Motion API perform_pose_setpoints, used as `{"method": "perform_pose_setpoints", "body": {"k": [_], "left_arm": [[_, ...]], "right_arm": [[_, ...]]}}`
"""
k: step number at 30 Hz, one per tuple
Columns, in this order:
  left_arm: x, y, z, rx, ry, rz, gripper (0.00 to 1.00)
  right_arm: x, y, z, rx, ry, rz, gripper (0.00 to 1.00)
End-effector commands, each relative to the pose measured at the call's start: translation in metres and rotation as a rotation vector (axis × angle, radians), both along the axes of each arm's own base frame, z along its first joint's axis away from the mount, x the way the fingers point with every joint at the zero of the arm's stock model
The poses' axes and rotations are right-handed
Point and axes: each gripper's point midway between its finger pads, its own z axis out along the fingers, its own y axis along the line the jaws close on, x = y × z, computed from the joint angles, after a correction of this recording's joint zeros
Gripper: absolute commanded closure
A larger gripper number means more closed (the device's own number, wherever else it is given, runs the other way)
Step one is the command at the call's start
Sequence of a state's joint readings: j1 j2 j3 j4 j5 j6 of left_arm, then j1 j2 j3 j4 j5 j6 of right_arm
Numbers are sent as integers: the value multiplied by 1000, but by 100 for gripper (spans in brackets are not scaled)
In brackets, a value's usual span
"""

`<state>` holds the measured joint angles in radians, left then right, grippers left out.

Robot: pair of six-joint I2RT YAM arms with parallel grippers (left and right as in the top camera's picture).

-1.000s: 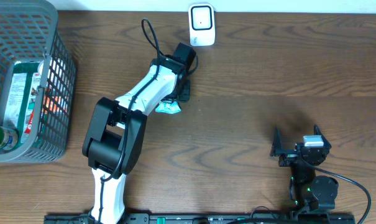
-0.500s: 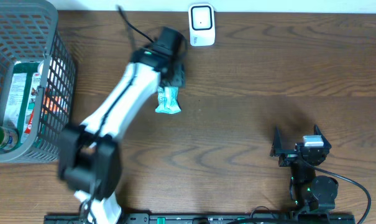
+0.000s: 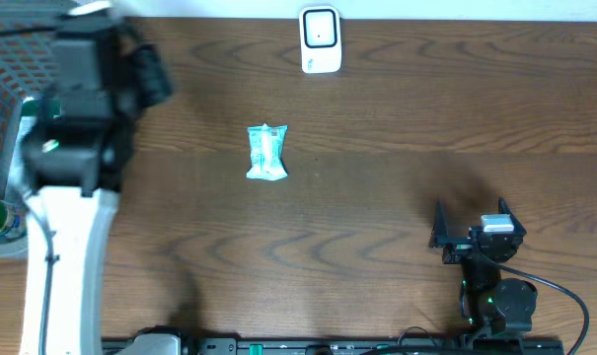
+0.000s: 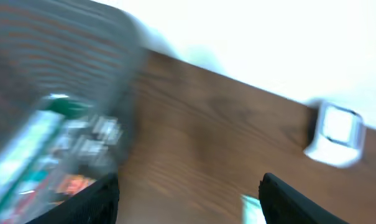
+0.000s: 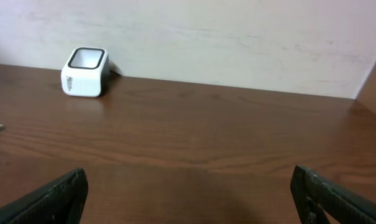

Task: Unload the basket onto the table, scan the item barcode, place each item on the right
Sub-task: 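Lower the wipes pack onto the table and open the left gripper, then move the left gripper back into the basket above the green-capped bottle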

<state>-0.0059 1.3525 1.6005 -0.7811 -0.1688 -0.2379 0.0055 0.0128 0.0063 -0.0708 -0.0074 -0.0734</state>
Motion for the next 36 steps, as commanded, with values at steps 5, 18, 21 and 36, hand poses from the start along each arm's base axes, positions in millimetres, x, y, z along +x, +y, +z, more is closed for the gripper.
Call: {"method": "perform_pose_setpoints", "body": {"k": [5,18,21,36], "left_arm": [[-25,82,5,51,18,228,28],[-19,177,-9,80,10,430,28],[-14,190,-14,90,9,452,28],[-82,260,-123,-113,347,743,27]], "right_arm": [[0,1,-2,-10,6,8,1],[0,1,-2,-10,6,8,1],[0,2,-2,-10,6,8,1],[0,2,-2,-10,6,8,1]]}}
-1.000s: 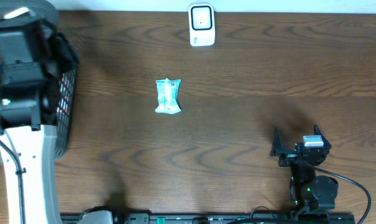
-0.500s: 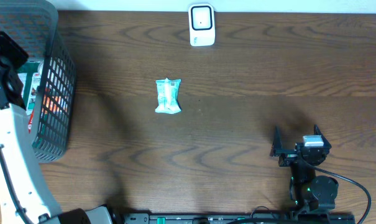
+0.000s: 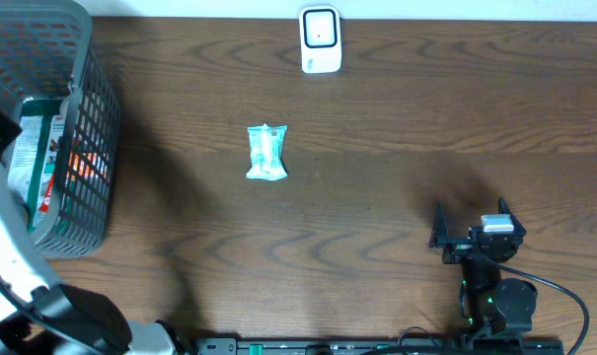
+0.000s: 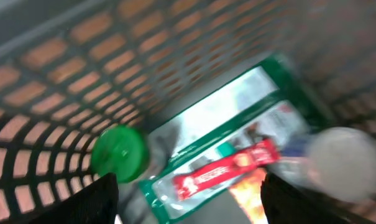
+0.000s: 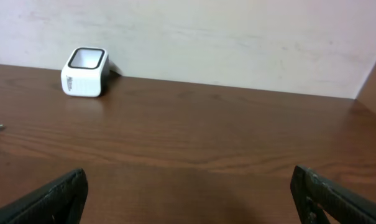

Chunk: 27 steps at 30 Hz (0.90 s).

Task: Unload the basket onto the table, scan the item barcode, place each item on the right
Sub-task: 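Move the left gripper back into the basket above the green-capped bottle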

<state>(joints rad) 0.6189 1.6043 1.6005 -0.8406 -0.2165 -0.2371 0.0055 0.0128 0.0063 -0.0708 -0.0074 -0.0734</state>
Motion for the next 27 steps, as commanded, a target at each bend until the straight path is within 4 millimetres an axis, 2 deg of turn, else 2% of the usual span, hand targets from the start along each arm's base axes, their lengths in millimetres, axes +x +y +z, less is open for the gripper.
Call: {"method": "perform_pose_setpoints", "body": {"k": [1,6,11,23,27], "left_arm": [[-17,21,-26,-59,45,112,27],[-36,40,-58,-120,121,176,26],[-49,51,-73,-151,153,216,23],[-50,53,-123,-219,240,220,21],[-51,55,-134,-236,259,223,14]], "right_arm": [[0,2,-2,-10,6,8,1],[0,2,-2,-10,6,8,1],[0,2,-2,-10,6,8,1],[0,2,-2,-10,6,8,1],[0,2,-2,-10,6,8,1]]}}
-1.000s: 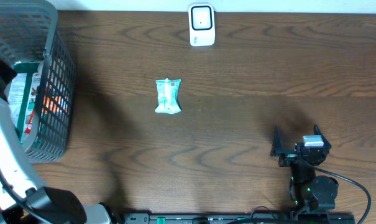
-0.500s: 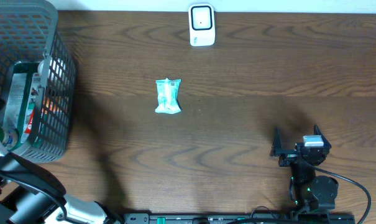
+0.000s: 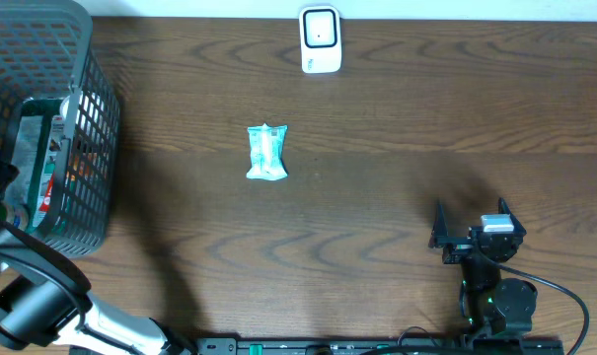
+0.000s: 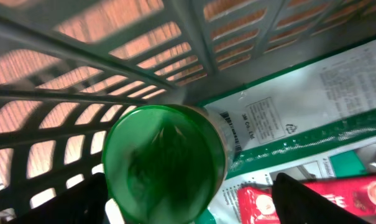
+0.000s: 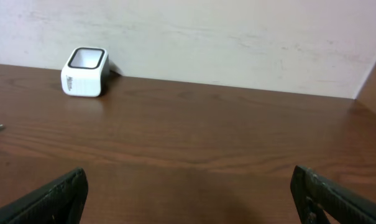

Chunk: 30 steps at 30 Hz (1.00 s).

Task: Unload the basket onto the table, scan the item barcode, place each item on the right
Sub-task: 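Move the left gripper back into the basket above the green-capped bottle, then lower the left gripper around the green bottle cap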

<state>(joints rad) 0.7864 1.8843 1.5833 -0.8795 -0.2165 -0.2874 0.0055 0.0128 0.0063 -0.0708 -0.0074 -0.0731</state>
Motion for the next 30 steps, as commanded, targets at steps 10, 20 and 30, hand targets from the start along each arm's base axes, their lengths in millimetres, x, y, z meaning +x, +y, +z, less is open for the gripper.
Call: {"method": "perform_pose_setpoints", "body": {"k": [10,20,30], "left_arm": [[-12,8,-13,-18,19,34,10],[-19,16,-14,-5,28,39,10],[-23,6,-55,-30,23,33,10]], "right_arm": [[0,2,-2,-10,6,8,1],[0,2,-2,-10,6,8,1],[0,1,-2,-10,6,8,1]]}}
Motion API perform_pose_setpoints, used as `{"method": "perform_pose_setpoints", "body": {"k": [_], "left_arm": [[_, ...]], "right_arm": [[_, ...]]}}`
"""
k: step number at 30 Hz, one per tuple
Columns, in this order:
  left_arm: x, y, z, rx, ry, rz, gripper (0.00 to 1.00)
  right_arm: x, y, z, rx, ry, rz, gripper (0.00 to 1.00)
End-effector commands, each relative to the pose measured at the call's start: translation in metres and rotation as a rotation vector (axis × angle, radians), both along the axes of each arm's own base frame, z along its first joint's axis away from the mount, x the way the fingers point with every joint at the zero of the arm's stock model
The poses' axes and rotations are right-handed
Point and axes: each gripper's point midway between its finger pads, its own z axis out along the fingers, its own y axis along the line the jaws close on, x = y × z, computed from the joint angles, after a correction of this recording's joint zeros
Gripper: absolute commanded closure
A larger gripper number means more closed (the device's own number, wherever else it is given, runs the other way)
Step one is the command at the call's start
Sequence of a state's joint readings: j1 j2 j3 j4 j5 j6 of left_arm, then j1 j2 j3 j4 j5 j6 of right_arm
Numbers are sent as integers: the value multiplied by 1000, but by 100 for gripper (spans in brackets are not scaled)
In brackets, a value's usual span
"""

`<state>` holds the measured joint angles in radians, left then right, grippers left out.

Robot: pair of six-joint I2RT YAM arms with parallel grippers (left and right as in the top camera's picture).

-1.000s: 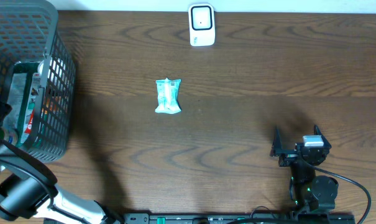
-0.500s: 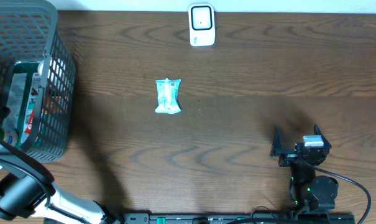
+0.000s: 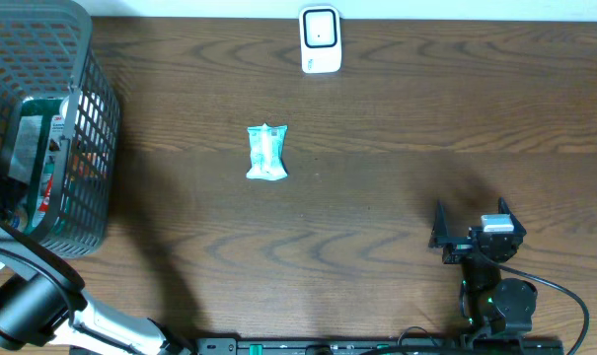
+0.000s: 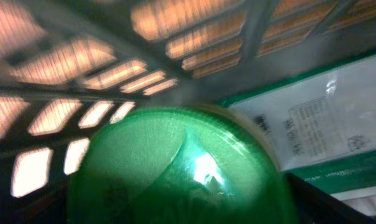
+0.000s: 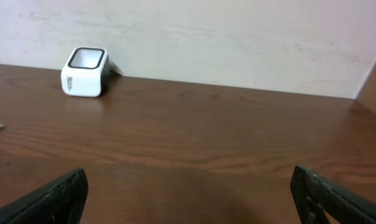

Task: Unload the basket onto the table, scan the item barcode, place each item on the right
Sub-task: 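Lower the left gripper around the green bottle cap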

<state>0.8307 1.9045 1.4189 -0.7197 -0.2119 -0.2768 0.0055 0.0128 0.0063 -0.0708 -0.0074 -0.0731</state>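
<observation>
A green bottle cap point(image 4: 181, 168) fills the lower part of the left wrist view, inside the grey mesh basket point(image 3: 76, 118). My left gripper point(image 4: 181, 211) is open and low over the cap, a dark finger at each bottom corner. A white and green package point(image 4: 318, 112) lies beside the bottle. The white scanner point(image 3: 320, 39) stands at the table's far edge. A teal packet point(image 3: 267, 152) lies mid-table. My right gripper point(image 3: 470, 235) rests open near the front right, nothing between its fingers point(image 5: 63, 193).
The basket's walls point(image 4: 175, 37) close in around the left gripper, and my left arm point(image 3: 22, 306) reaches in from the front left corner. In the right wrist view the scanner point(image 5: 84, 72) stands before a pale wall.
My left gripper has come closer to the green cap, which now fills the lower half of its view. The right arm, the teal packet and the scanner have not moved.
My left gripper was open over the table beside the basket, with the scanner in its view. Then it looked down on the basket's contents. Then it was close above the green cap, and now it is closer still. The right arm stayed parked.
</observation>
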Motion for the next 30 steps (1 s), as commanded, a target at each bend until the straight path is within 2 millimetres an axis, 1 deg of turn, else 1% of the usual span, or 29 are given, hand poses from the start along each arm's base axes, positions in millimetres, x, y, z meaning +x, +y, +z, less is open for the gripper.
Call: {"method": "perform_pose_setpoints", "body": {"k": [1,5,9,13,17,19,28,30], "left_arm": [[-1,0,-4,-15,-11,-4,10],[10,-5,0,-38,-71,-23,18],[21,-8,10,-53,-143,-45,25],[25,-9,26,-34,-182,-54,27],[37,-19,32,-79,-254,-85,26],[37,-19,32,-80,-254,-86,23],[31,-14,32,-53,-224,-75,23],[31,-14,32,-53,-225,-75,29]], "right_arm": [[0,2,-2,-10,6,8,1],[0,2,-2,-10,6,8,1],[0,2,-2,-10,6,8,1],[0,2,-2,-10,6,8,1],[0,2,-2,-10,6,8,1],[0,2,-2,-10,6,8,1],[0,1,-2,-10,6,8,1],[0,2,-2,-10,6,8,1]]}}
